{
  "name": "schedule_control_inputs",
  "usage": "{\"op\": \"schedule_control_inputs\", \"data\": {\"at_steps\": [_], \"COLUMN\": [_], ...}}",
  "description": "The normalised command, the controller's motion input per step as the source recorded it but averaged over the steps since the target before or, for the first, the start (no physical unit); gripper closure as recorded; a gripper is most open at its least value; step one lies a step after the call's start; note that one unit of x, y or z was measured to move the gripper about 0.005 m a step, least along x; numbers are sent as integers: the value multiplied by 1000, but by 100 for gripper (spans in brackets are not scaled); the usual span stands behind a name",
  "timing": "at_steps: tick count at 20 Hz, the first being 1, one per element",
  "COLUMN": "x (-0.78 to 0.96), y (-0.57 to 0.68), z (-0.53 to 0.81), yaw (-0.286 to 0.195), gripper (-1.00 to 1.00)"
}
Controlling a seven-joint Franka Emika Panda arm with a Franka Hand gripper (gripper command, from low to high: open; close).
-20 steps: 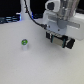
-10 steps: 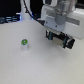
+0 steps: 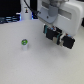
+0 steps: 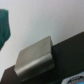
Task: Open the kcup holder, insert the kcup into the holder, and close the kcup holder
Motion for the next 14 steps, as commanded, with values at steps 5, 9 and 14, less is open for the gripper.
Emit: {"op": "schedule_control_inputs", "data": {"at_steps": [5, 9, 14], "x": [-424, -349, -303], "y": [-401, -484, -545], "z": [86, 4, -96], "yaw": [-234, -211, -205], "gripper": [-100, -100, -100]}}
